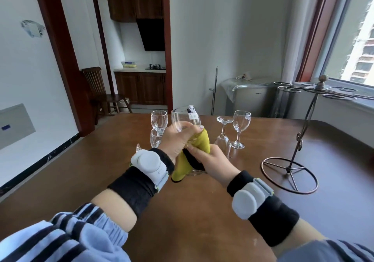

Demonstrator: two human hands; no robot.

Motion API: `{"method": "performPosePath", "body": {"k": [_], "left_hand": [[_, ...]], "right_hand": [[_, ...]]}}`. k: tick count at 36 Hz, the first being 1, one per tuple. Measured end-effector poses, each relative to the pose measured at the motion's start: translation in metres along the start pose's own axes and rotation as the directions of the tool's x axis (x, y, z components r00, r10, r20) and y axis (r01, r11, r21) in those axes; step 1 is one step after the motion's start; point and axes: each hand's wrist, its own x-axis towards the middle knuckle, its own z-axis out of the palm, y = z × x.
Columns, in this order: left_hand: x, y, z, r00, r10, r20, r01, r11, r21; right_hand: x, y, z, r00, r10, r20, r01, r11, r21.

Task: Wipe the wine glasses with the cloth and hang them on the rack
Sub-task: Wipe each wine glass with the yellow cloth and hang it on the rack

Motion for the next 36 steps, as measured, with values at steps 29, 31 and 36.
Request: {"method": "performPosePath", "body": {"k": [29,31,36], "left_hand": [[-0.011,0.016,0.019,0.989,0.048,-0.142,-0.063,0.993,-0.101],[-0.011,0.014,0.019,0.992,0.019,-0.125,-0.029,0.996,-0.081],[-0.010,0.011,0.022,0.994,-0.014,-0.105,-0.007,0.981,-0.196]], "right_hand": [[0.006,-0.012,0.030,0.839,0.419,-0.349,0.079,0.539,0.838],[0.007,-0.013,0.025,0.859,0.418,-0.294,0.034,0.528,0.849],[0.002,-0.024,0.014,0.957,0.218,-0.191,0.052,0.519,0.853]]}}
